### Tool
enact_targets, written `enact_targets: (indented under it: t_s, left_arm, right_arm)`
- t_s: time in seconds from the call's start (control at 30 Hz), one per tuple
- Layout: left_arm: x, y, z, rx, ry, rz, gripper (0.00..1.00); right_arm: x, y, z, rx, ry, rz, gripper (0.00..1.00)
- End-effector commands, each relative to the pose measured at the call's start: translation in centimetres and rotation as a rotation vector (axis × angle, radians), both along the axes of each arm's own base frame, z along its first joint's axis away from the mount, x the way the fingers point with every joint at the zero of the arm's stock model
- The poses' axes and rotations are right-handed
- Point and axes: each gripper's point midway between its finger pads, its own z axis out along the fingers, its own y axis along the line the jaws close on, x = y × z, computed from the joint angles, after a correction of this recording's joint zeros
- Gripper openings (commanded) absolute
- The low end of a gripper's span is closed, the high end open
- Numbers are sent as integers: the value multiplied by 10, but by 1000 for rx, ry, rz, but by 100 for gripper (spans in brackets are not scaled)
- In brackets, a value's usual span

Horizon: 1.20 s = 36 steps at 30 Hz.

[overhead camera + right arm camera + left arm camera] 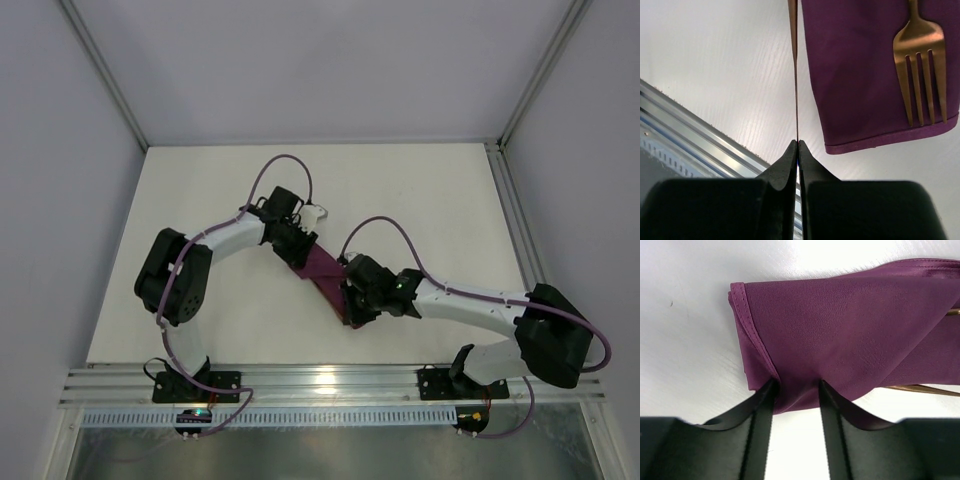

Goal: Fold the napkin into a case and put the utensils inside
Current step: Pick up the knife from the center of the board.

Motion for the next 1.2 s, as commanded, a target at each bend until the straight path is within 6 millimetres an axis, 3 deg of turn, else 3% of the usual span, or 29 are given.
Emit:
enact_targets:
  t_s: [0.0, 0.13, 0.3, 0.53, 0.9, 1.17]
  left_arm:
    - [13, -11, 29, -51, -77, -22, 46]
    - [13, -13, 33, -61, -77, -23, 53]
    - [15, -14, 38, -67, -84, -23, 54]
    - [15, -13, 38, -64, -86, -23, 54]
    - [15, -13, 37, -61, -84, -21, 54]
    - [14, -13, 35, -62, -78, -23, 53]
  right_arm:
    - [-2, 8, 17, 77, -21, 49, 3]
    - [-14, 15, 21, 126, 14, 112, 3]
    - [-29, 11, 21, 151, 53, 150, 3]
    - [-42, -20, 19, 110, 84, 120, 3]
    - [-40, -46, 35, 59, 82, 120, 3]
    - [-47, -47, 61, 108, 64, 157, 3]
